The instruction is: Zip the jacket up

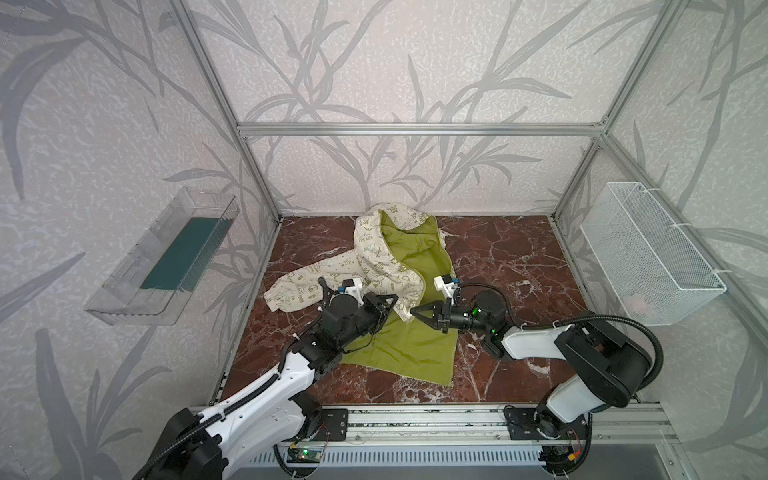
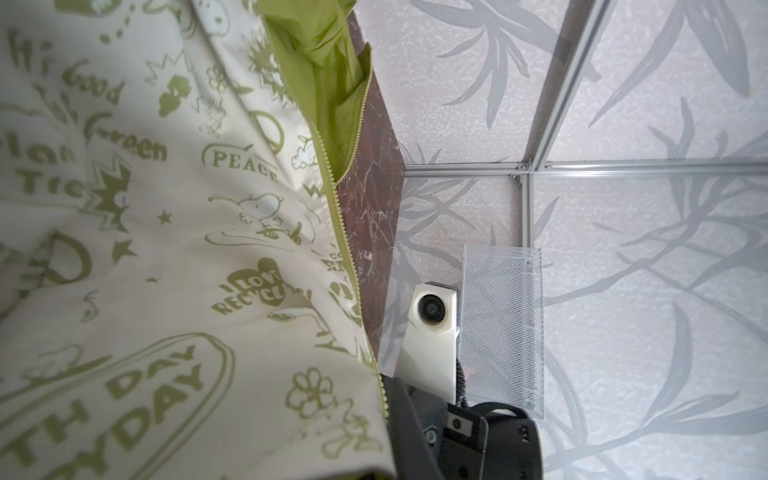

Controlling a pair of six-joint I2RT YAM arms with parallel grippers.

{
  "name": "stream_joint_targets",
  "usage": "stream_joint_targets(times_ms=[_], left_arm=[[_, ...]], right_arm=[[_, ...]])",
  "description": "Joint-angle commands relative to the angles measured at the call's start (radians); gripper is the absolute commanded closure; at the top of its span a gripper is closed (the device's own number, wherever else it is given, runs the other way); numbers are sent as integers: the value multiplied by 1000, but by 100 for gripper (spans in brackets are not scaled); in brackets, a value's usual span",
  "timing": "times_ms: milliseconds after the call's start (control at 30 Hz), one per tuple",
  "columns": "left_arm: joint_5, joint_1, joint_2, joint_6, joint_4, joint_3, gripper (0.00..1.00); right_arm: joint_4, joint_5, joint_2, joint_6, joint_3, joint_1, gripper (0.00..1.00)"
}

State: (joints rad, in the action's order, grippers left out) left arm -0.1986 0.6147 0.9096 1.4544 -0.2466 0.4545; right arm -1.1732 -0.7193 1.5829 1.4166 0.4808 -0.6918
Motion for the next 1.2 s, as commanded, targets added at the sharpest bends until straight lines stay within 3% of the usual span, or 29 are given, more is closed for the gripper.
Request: stream_joint_targets(times_ms=[0,500,867,1033,1167], left_arm=[[25,-6,-14,-23,68,31,100],[-2,-7,-63,7,81,33,100],[-19,-13,-46,20,77,49,100],[-12,-16,-51,25,75,41,84],[-19,-18,-46,23,73,44,79]], right_arm=[[10,-5,-20,-37,4,10,100],[-229,-11,174,62,177,22,100],[-173,-25,224,39,209,-3,100],[-147,-29,226,30,213,-6,100],[-126,-31,233,19,218,-17,100]])
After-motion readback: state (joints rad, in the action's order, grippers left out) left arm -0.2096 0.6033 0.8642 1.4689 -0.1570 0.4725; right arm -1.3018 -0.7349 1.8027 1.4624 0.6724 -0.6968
